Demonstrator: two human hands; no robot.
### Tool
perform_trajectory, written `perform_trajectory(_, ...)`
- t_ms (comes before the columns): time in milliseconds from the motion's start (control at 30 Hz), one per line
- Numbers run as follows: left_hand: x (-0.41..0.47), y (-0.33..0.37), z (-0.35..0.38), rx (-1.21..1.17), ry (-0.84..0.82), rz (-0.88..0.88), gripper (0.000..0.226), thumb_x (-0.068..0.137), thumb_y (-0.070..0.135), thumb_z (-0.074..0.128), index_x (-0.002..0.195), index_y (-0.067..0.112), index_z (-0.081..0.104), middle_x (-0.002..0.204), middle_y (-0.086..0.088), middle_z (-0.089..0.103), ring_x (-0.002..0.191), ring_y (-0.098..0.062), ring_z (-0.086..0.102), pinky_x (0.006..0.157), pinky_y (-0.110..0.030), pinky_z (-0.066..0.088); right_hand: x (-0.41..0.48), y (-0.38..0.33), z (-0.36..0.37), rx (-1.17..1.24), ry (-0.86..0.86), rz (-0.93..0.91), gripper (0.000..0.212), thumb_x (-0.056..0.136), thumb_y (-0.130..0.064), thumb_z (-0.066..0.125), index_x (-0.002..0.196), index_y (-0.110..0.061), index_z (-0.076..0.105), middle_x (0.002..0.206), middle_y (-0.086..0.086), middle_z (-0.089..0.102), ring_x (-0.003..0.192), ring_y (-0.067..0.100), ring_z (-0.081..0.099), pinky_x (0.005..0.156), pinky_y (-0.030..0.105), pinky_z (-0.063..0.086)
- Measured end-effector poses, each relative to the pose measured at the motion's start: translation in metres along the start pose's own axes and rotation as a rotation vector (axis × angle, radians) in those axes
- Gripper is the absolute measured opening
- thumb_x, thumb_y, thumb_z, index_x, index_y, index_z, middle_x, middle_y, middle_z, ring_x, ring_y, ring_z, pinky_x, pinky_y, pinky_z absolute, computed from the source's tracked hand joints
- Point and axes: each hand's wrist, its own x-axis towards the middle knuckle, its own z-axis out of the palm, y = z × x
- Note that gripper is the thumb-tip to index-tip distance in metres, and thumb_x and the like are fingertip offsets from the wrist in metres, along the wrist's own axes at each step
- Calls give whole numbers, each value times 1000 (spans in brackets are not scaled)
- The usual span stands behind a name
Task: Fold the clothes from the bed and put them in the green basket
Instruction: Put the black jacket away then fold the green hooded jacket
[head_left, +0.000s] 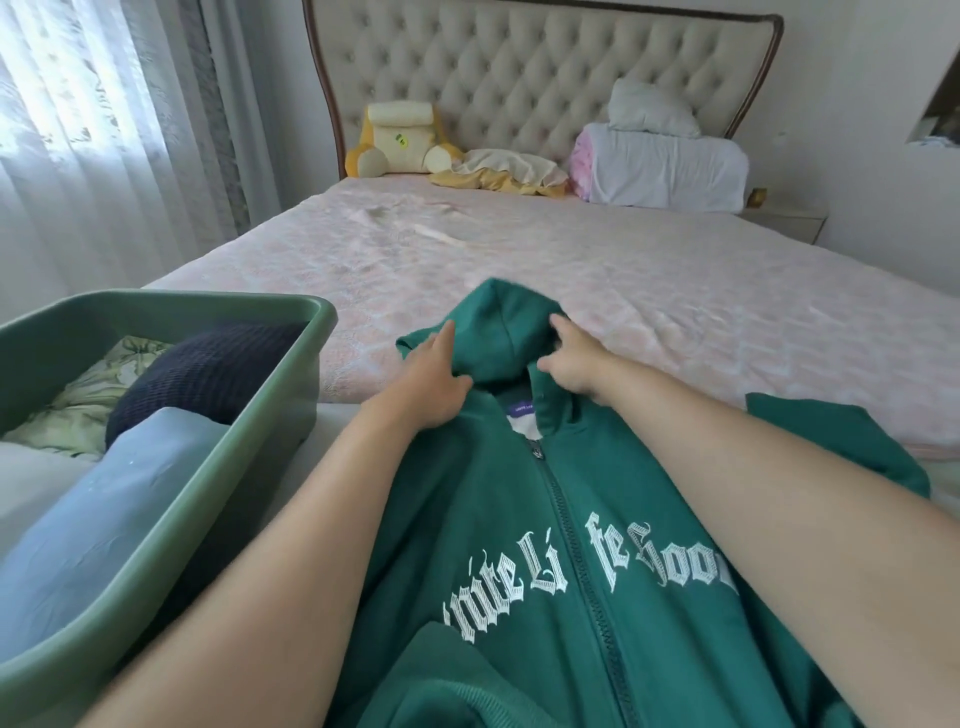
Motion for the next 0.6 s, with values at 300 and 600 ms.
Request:
perform_trajectory(300,-43,62,6,337,-159,-15,55,99,37,47,150,19,36,152,-15,31,140,-37,28,112,-48,30,-100,28,-19,-458,176,-135,52,97,-11,44,149,-17,41,154,8,37,137,29,41,112,39,36)
perform_trajectory(600,-96,94,71,575,-557,-124,100,70,94,38,150,56,-9,161,1,-28,148,-38,-22,116,-67,3,-179,92,-43,-664,-230,57,89,82,-89,27,156,-50,-4,167,-6,-17,153,16,-17,121,58,-9)
